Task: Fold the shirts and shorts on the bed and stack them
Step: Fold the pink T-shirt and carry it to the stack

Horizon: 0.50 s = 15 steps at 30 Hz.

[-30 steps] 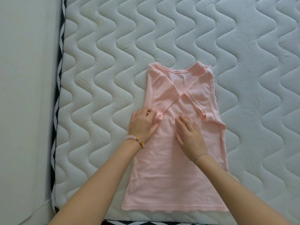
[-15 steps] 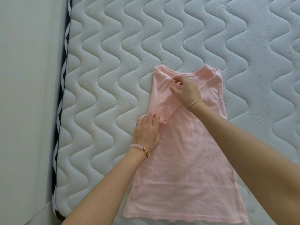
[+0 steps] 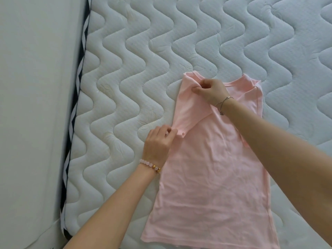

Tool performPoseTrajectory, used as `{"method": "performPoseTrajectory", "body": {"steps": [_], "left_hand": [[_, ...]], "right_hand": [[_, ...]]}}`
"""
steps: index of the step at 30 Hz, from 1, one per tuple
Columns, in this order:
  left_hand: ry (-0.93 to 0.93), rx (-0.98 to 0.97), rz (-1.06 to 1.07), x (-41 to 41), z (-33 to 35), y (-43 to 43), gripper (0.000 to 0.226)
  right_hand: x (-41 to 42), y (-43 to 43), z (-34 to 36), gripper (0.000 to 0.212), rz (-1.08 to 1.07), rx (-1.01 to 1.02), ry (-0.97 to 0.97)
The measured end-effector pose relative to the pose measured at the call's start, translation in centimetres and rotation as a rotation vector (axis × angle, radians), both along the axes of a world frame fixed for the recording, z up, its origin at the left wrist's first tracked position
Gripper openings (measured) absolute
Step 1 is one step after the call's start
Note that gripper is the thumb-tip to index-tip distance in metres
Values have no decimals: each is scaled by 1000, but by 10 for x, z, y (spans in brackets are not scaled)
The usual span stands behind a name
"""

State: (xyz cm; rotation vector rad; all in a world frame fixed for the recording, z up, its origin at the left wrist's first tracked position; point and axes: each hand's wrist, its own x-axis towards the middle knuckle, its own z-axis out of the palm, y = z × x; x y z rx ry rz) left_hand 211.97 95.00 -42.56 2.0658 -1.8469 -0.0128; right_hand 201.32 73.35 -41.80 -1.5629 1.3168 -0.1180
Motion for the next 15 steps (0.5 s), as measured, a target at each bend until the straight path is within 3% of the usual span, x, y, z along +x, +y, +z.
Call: {"method": "performPoseTrajectory", "body": {"steps": [2,15], "left_hand": [[-11,-23,17,10,2,3,25],[-45,-51,25,3,1,14,38]], "right_hand": [[10,1,1,3,-27,17,-59],[58,3,8,5,-83,19,-244]]}}
